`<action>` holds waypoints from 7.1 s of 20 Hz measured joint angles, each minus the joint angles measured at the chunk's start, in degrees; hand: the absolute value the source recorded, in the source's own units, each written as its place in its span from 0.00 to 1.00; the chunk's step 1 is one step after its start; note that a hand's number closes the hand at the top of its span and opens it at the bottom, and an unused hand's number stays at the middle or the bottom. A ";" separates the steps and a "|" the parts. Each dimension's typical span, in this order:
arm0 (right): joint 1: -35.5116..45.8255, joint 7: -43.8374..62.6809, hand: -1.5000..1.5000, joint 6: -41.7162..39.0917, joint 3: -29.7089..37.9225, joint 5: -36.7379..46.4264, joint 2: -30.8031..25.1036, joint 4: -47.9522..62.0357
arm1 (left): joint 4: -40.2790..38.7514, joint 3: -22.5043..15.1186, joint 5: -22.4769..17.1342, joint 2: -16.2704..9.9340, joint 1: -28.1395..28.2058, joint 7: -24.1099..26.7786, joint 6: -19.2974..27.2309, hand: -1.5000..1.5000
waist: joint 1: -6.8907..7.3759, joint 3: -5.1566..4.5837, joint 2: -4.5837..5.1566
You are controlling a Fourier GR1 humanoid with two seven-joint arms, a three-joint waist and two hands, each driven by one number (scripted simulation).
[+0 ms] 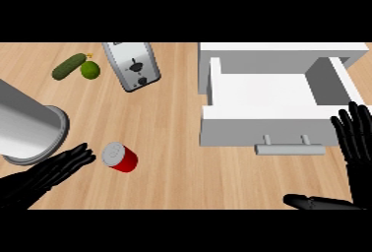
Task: Pick up the can, place it into the drawer and close the drawer
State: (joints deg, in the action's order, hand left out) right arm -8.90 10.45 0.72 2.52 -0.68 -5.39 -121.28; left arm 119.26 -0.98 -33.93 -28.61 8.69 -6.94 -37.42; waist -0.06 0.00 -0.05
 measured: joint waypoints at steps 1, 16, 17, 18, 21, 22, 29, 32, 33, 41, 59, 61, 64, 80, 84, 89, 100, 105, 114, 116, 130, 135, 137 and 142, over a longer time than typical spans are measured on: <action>-1.30 -0.81 0.00 -0.29 -0.29 0.19 0.33 -0.35 | -0.28 0.62 -1.30 -0.41 -0.19 -1.06 -0.22 0.00 | -0.04 0.00 -0.01; -4.36 -5.76 0.00 -5.23 4.76 -2.49 0.09 2.34 | -8.87 3.02 2.16 6.66 -5.55 -6.18 -2.71 0.00 | -0.12 0.01 0.03; -3.95 -5.83 0.00 -5.19 4.97 -2.41 0.23 2.70 | -9.63 3.06 2.38 7.12 -5.88 -6.33 -3.14 0.00 | -0.10 0.00 0.03; -4.62 -6.29 0.00 -5.53 4.89 -2.27 0.51 2.45 | -9.80 3.12 3.32 7.83 -5.58 -6.05 -3.54 0.00 | -0.09 0.00 0.03; -4.08 -6.00 0.00 -6.40 5.91 -2.85 0.16 2.70 | -12.19 3.41 6.46 9.76 -6.30 -4.46 -5.09 0.00 | -0.08 -0.01 0.03; -4.30 -6.34 0.00 -6.48 5.94 -2.70 0.44 2.82 | -13.45 3.50 8.09 10.46 -6.78 -3.52 -5.60 0.00 | -0.09 -0.01 0.03; -4.96 -6.54 0.00 -7.69 6.86 -2.45 0.88 2.55 | -20.40 5.33 14.45 12.93 -8.76 1.75 -8.51 0.00 | -0.13 0.00 0.05; -4.82 -7.71 0.00 -7.93 6.92 -1.90 1.40 3.80 | -23.66 5.35 19.74 14.60 -9.11 5.95 -8.85 0.00 | -0.12 -0.01 0.04; -4.72 -7.48 0.00 -7.96 7.10 -1.93 1.39 3.53 | -25.56 5.44 21.48 15.02 -9.86 7.44 -8.85 0.00 | -0.14 -0.01 0.05; -4.67 -8.69 0.00 -10.61 9.53 -3.84 0.68 5.06 | -36.42 7.21 30.70 14.58 -13.05 18.21 -9.26 0.00 | -0.21 -0.02 0.07; -3.56 -8.46 0.00 -10.56 9.52 -1.70 2.56 4.45 | -60.84 4.85 44.40 11.40 -20.01 36.45 -0.77 0.00 | -0.34 -0.03 0.09; -3.95 -9.81 0.00 -10.64 9.30 -1.11 3.04 5.44 | -63.66 4.47 45.35 10.61 -21.14 38.54 0.16 0.00 | -0.37 -0.04 0.11; -4.05 -9.26 0.00 -10.09 8.29 -0.21 3.84 4.29 | -67.75 4.16 45.99 10.14 -23.00 40.10 1.31 0.00 | -0.40 -0.03 0.12; -5.94 -6.65 0.00 -11.50 9.38 -2.11 3.47 0.44 | -84.15 1.65 48.30 11.24 -30.33 46.91 6.50 0.00 | -0.67 -0.04 0.17; -6.32 -7.16 0.00 -12.16 10.11 -2.81 3.38 0.42 | -86.06 1.18 48.48 11.42 -31.62 47.42 6.94 0.00 | -0.59 -0.04 0.15; -5.27 -5.33 0.00 -11.87 10.82 -3.55 3.16 -0.36 | -87.51 0.24 48.90 12.77 -32.26 48.56 8.22 0.00 | -0.53 -0.04 0.15; -7.99 -5.31 0.00 -14.27 13.07 -6.35 2.80 -2.37 | -87.74 -1.60 48.90 15.67 -33.60 47.74 8.45 0.00 | -0.56 -0.01 0.08; -7.09 -4.85 0.00 -12.86 11.18 -4.29 3.98 -2.35 | -86.53 -2.49 48.52 17.37 -33.70 47.31 8.24 1.00 | -0.34 -0.02 0.07; -6.69 -4.77 0.00 -12.22 11.85 -5.25 3.53 -2.13 | -79.72 -3.86 44.74 19.41 -30.83 42.69 4.11 1.00 | -0.05 0.01 -0.04; -6.33 -3.80 0.00 -11.99 11.99 -5.50 3.50 -2.69 | -76.56 -4.30 43.54 20.14 -30.06 40.50 3.09 1.00 | 0.06 0.01 -0.08; -9.60 -5.00 0.00 -12.12 12.03 -5.36 4.73 -5.23 | -61.64 13.55 31.28 24.55 -27.31 27.48 31.75 1.00 | 0.55 0.06 -0.23; -9.39 -5.77 0.00 -13.07 13.19 -6.63 4.50 -4.57 | -50.60 10.08 32.30 26.53 -27.31 19.00 36.32 1.00 | 0.20 0.04 -0.16; -9.89 -6.53 0.00 -12.43 11.72 -5.55 4.83 -4.65 | -47.79 8.37 32.88 27.30 -28.19 16.75 38.08 1.00 | 0.06 0.04 -0.14; -9.22 -5.99 0.00 -12.59 12.62 -5.95 4.14 -4.66 | -41.86 3.40 33.59 28.21 -32.44 8.72 43.06 1.00 | -0.13 0.03 -0.08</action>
State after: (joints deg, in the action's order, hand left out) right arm -18.12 4.46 -11.87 15.14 -6.63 -1.25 -125.94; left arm 77.40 2.41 -0.34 -0.40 -23.75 1.78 5.64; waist -0.19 0.03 -0.14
